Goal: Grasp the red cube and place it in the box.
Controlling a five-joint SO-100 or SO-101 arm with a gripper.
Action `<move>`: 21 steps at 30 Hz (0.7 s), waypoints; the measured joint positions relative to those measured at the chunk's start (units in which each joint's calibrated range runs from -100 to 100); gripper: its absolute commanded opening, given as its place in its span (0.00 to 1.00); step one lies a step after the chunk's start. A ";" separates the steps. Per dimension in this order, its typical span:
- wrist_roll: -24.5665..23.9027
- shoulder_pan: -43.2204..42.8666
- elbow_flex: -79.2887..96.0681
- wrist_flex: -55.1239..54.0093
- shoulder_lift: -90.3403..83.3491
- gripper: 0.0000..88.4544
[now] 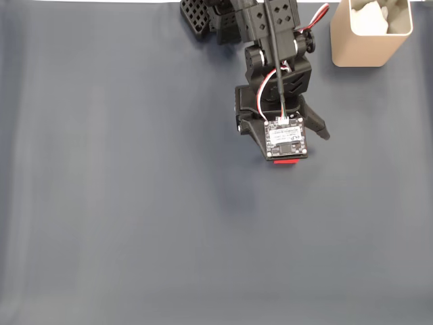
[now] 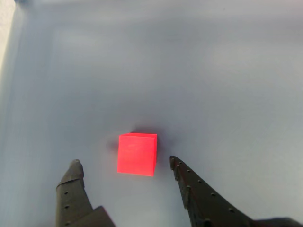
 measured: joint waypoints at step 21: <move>0.00 -0.75 -0.46 -1.95 4.19 0.49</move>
